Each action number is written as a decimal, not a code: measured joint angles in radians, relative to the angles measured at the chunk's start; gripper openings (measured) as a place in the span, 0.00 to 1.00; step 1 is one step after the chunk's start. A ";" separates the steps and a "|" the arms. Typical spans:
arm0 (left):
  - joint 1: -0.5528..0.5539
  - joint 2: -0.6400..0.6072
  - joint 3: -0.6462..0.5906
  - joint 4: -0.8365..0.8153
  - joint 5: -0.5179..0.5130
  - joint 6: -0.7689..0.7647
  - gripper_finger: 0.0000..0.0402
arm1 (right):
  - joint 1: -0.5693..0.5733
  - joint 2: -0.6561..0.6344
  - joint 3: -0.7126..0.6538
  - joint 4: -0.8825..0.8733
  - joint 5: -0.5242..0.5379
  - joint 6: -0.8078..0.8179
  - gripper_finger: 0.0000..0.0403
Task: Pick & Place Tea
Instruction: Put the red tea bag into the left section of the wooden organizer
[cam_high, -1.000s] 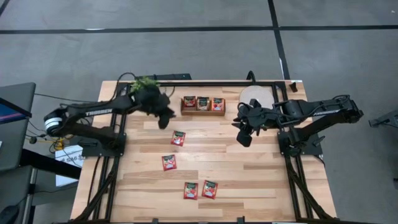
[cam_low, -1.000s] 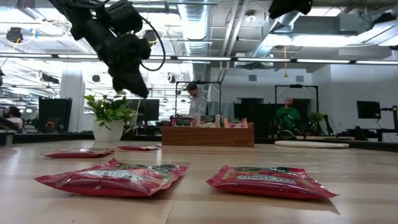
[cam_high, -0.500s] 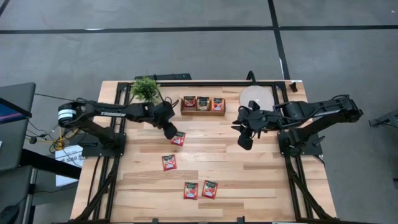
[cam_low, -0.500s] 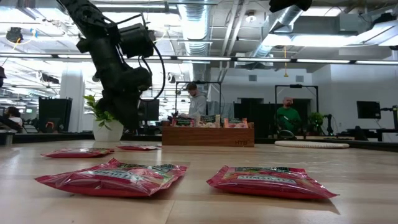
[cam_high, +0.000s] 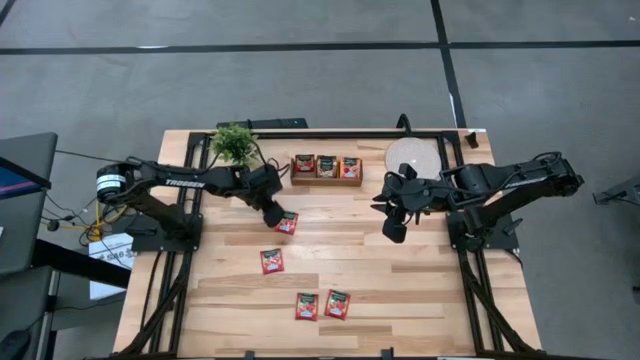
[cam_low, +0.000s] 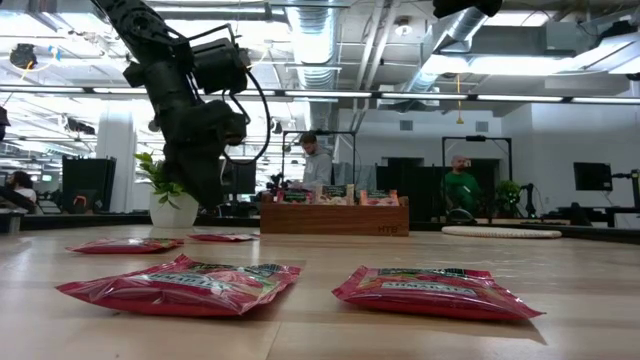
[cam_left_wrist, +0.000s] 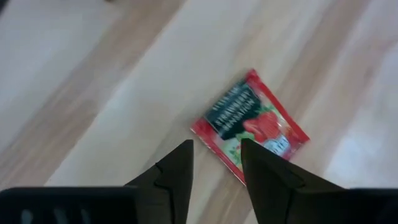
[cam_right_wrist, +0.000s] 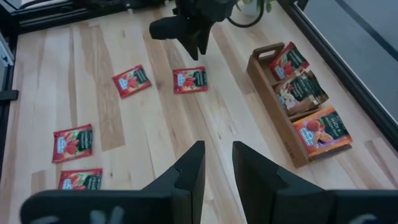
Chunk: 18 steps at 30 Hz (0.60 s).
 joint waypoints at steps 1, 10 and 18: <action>0.000 0.000 0.000 0.000 0.008 0.011 0.34 | 0.000 0.000 0.000 0.000 0.000 0.000 0.19; 0.000 0.000 0.000 0.002 0.013 0.078 0.50 | 0.000 0.000 0.000 -0.001 0.000 0.000 0.19; 0.000 0.000 0.000 0.074 0.032 0.105 0.62 | 0.000 0.000 0.000 -0.001 0.000 0.000 0.19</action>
